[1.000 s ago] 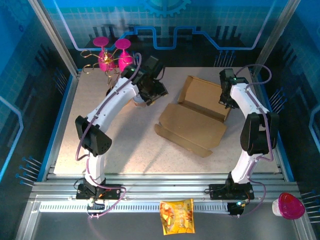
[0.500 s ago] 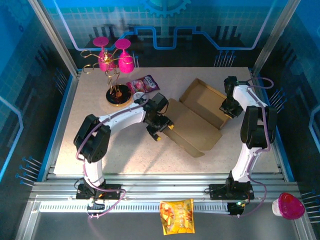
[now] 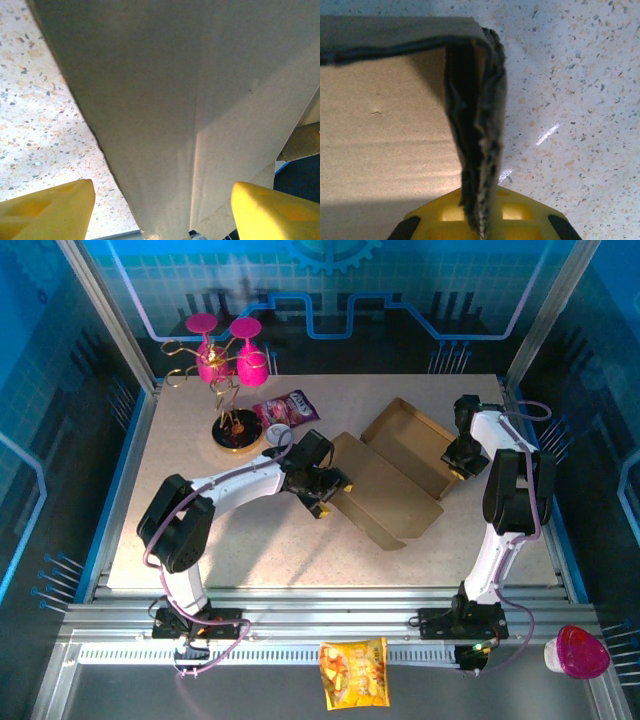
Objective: Fold the paper box
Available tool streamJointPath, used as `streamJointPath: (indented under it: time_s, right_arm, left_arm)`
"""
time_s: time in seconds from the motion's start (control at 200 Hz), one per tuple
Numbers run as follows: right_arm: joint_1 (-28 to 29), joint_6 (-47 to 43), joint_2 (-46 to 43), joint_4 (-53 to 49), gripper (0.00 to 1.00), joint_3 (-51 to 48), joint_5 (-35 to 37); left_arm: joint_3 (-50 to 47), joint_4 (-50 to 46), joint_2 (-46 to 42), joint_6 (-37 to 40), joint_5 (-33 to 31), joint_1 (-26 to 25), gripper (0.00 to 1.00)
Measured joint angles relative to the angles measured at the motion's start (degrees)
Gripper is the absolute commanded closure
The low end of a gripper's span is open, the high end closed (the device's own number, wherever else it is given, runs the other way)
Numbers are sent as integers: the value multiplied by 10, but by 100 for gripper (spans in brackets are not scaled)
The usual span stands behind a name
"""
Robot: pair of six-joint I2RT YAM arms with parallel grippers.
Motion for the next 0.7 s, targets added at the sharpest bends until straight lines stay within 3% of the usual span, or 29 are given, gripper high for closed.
streamJointPath:
  time_s: [0.075,0.375,0.525,0.57,0.7]
  right_arm:
    - [-1,0,1,0,100,0,-5]
    - [-2,15,0,1,100,-4,-20]
    - [-2,28,-2,3,100,-14,-38]
    - [-1,33,-6,5,90,-20,-47]
    - [10,54,-24,16,49,-52,-77]
  left_arm:
    - [0,4,0,3,-7,0,41]
    - [75,-62,36,35,-61,0,99]
    - [164,-156,55,69,-107,0,100]
    - [193,-189,62,81,-120,0,100]
    - [315,-304,102,137,-173,0,100]
